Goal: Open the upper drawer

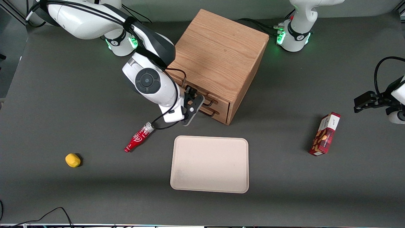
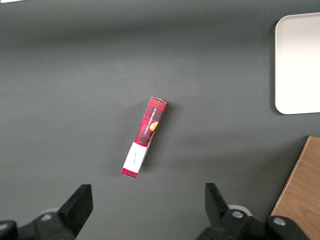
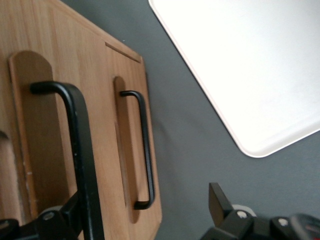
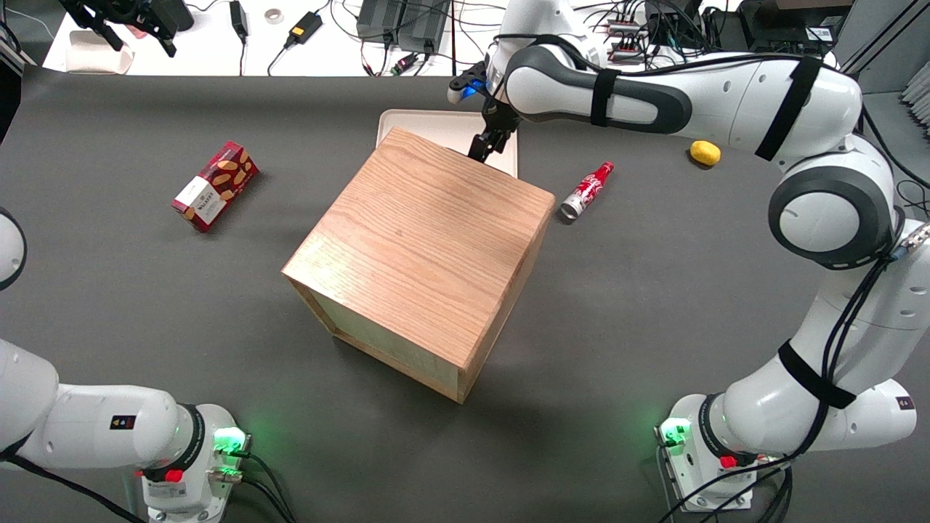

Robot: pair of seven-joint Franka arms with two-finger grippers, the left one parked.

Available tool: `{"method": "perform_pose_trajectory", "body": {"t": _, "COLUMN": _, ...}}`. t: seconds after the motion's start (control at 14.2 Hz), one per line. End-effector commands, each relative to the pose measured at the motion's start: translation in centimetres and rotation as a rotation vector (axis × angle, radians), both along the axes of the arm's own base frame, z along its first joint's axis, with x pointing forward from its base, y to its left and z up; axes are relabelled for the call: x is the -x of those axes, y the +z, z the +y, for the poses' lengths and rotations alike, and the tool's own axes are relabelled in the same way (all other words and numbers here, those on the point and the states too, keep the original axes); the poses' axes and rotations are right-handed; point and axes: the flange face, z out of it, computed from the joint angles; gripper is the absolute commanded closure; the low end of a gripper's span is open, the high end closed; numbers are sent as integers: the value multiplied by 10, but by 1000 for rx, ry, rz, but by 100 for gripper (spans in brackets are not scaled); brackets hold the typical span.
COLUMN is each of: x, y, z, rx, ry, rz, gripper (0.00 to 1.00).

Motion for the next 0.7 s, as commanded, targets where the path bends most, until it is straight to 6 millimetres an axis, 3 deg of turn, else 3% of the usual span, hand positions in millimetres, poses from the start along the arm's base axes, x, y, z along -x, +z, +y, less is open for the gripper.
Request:
{"method": "perform_pose_trajectory", "body": {"t": 0.0, "x": -25, "y": -6, "z": -29, "rx": 28, "ry": 14, "rz": -49, "gripper": 0}}
{"method": "perform_pose_trajectory", "body": {"t": 0.35, "x": -79, "y": -2, "z": -80, "rx": 20, "ry": -27, "rz": -159, "gripper": 0}}
{"method": "perform_pose_trajectory", "body": {"t": 0.63, "x": -107, "y": -6, "z": -115, "rx": 20, "ry": -101, "rz": -227, "gripper": 0}}
